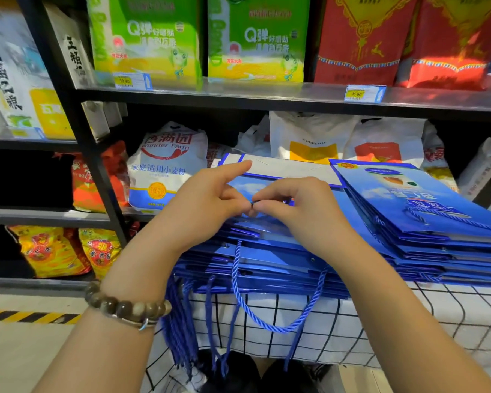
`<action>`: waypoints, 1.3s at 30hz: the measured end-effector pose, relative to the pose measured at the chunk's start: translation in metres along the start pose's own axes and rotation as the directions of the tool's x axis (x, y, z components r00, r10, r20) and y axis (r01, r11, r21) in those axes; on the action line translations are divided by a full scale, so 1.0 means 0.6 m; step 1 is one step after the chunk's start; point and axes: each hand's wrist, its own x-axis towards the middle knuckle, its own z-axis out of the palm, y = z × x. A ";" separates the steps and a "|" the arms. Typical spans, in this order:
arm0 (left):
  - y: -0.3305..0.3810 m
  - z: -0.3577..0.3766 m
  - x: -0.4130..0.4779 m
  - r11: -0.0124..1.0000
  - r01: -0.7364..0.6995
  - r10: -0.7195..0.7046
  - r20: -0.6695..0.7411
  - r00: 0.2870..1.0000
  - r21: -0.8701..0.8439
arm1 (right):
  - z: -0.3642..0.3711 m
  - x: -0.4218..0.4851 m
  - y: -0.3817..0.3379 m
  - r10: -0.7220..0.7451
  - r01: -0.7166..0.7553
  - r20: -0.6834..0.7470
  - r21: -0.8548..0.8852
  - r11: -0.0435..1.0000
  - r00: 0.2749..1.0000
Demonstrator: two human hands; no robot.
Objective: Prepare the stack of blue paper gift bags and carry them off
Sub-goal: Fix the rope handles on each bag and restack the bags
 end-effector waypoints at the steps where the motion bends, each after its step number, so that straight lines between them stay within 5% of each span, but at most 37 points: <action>1: 0.000 -0.003 -0.002 1.000 0.009 -0.009 -0.003 1.000 0.024 | 0.000 0.002 0.001 -0.004 0.004 0.001 0.001 1.000 1.000; 7: 0.003 -0.022 -0.017 0.916 0.057 -0.105 0.099 0.990 0.398 | -0.001 0.013 0.005 0.025 0.010 0.167 -0.205 0.979 0.986; 28: -0.018 -0.012 -0.020 0.958 0.003 -0.004 0.003 1.000 0.285 | -0.005 0.042 0.003 -0.020 0.105 0.387 -0.199 0.974 0.922; 39: -0.027 0.009 -0.015 0.933 0.082 -0.025 -0.164 0.986 0.349 | -0.014 0.021 0.021 0.073 -0.072 0.558 -0.023 0.997 0.826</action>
